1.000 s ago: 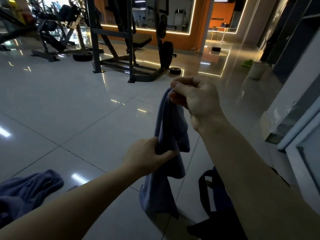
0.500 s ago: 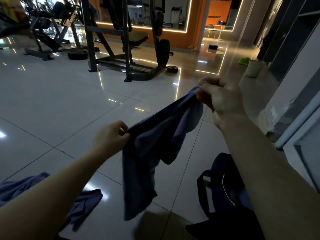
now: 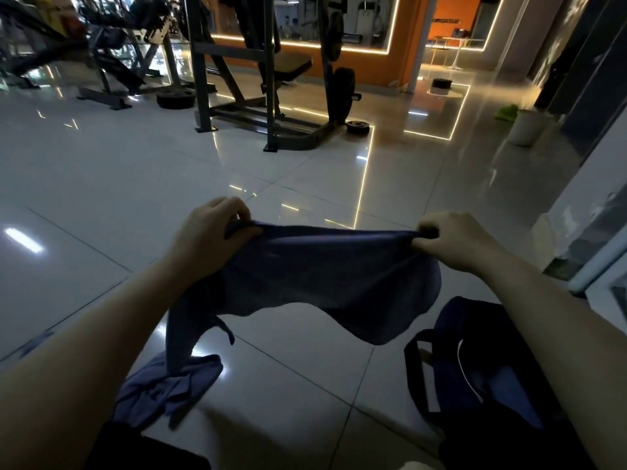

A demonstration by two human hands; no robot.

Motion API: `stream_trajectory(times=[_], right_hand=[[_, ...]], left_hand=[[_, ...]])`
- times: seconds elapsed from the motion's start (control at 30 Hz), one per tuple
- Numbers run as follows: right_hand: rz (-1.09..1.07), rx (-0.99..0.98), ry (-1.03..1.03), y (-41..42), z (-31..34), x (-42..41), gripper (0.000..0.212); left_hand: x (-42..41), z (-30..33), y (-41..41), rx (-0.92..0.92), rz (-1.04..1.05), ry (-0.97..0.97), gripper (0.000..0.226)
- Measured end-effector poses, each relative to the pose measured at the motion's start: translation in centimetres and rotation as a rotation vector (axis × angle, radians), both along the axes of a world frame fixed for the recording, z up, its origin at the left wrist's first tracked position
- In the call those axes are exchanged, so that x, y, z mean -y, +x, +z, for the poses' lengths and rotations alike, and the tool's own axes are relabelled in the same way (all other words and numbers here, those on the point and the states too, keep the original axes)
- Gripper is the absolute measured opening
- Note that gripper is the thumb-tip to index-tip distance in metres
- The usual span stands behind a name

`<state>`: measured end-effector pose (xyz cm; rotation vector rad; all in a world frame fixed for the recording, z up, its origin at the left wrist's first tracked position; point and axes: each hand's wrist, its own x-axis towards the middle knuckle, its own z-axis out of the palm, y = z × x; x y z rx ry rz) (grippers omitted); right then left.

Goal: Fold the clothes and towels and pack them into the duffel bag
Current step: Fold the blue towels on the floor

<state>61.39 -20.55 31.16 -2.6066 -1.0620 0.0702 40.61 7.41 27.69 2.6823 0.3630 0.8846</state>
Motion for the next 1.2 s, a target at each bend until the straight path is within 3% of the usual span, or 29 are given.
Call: stream_trajectory(times=[0.07,0.17,0.3,0.4,0.43,0.5,0.57,0.6,0.67,0.73,0.83,0.9,1.07,1.2], right_hand=[[-0.004,0.003,0.041,0.0,0.2,0.1,0.025],[-0.002,0.010,0.061,0.2,0.3,0.2,0.029],[0.009,-0.009,0.090,0.3,0.5,0.6,0.028],[0.038,-0.050,0.149,-0.2,1.3,0.6,0.030],[0.051,-0.045,0.153,-0.5,1.7,0.6,0.031],[0.060,0.001,0.157,-0.7,2.1,0.5,0.031],[0.025,0.052,0.177,-0.4,2.1,0.7,0.030],[-0.011,0.071,0.186,-0.1,2.0,1.0,0.030],[-0.086,0.102,0.191,0.4,1.8,1.6,0.034],[-0.117,0.124,0.173,0.6,1.7,1.9,0.038],[-0.072,0.162,0.179,0.2,2.0,1.6,0.035],[-0.019,0.170,0.195,-0.4,2.3,1.2,0.035],[0.003,0.109,0.199,-0.9,2.8,0.8,0.039],[-0.038,0.020,0.247,-0.6,3.0,0.9,0.032]], left_hand=[[-0.4,-0.1,-0.6,-0.007,-0.033,0.059,0.028],[-0.9,-0.2,-1.3,0.013,-0.002,0.110,0.014],[-1.6,-0.7,-2.1,-0.128,0.012,0.211,0.008],[-1.5,-1.2,-1.8,-0.235,0.148,0.155,0.014],[-1.3,-1.2,-1.5,-0.256,0.226,0.054,0.016],[-0.8,-1.0,-1.2,-0.262,0.272,-0.421,0.013],[-0.5,-0.7,-1.5,-0.250,0.172,-0.896,0.010],[-0.3,-0.6,-1.8,-0.267,0.107,-0.951,0.010],[-0.7,-0.8,-2.2,-0.397,0.047,-0.705,0.001],[-1.3,-1.4,-2.1,-0.598,0.050,-0.330,0.015],[-1.5,-2.6,-1.6,-0.684,0.064,-0.095,0.016],[-1.7,-3.2,-1.4,-0.649,0.102,-0.080,0.023],[-2.1,-4.6,-1.7,-0.630,0.127,-0.286,0.049],[-2.0,-4.8,-1.6,-0.580,0.206,-0.299,0.037]])
